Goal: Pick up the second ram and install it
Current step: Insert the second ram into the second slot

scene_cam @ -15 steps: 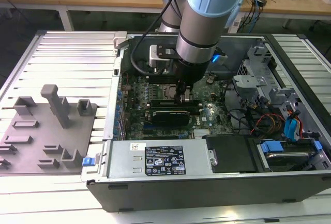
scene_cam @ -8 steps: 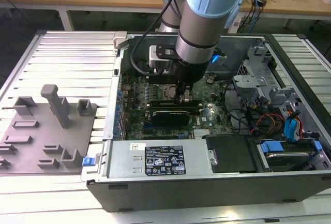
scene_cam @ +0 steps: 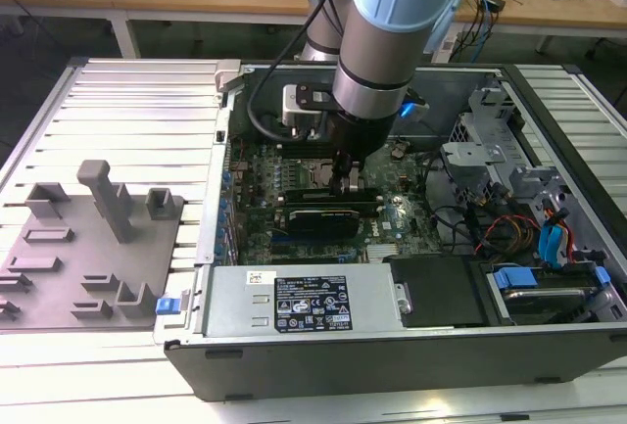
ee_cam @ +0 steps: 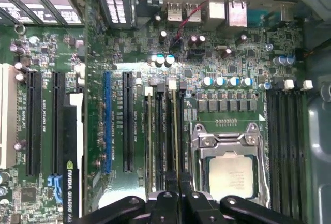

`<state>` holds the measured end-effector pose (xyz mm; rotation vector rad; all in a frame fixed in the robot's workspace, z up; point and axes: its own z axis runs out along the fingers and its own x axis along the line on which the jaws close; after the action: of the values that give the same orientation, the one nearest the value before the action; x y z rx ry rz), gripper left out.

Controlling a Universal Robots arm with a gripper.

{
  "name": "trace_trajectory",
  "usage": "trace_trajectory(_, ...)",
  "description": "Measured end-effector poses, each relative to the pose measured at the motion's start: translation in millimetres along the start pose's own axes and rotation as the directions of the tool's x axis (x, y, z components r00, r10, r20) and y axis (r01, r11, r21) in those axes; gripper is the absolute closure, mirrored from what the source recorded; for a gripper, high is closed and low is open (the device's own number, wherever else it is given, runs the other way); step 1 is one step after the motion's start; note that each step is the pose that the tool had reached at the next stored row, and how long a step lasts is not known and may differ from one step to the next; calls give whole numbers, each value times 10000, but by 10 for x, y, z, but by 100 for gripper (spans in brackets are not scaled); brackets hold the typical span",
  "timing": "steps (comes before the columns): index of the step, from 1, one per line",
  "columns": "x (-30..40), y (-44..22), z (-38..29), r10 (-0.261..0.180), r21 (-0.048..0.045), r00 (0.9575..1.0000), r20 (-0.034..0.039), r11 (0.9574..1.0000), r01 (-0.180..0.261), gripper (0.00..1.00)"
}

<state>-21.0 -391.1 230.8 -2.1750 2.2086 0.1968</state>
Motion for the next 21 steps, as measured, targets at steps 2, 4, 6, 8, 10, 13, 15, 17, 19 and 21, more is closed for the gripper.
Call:
trace_trajectory(2,10,0,0,0,0,10000,3,10000,0,88)
trace_trajectory(4,29,0,-2,0,3,10000,3,10000,0,88)
trace_trajectory(6,33,0,-4,0,0,10000,0,10000,0,88)
trace_trajectory(8,34,0,2,0,0,10000,0,10000,0,88)
trace_trajectory(10,36,-2,21,-1,0,10000,-2,10000,1,88)
trace_trajectory(13,36,-1,25,1,-5,10000,0,10000,-1,88)
trace_trajectory(15,36,-2,27,2,1,10000,4,10000,-2,87)
trace_trajectory(17,36,-2,24,1,0,10000,-2,10000,-1,81)
trace_trajectory(19,28,2,-42,1,0,10000,-14,10000,-1,81)
trace_trajectory(21,15,7,-117,2,0,10000,-31,10000,-2,81)
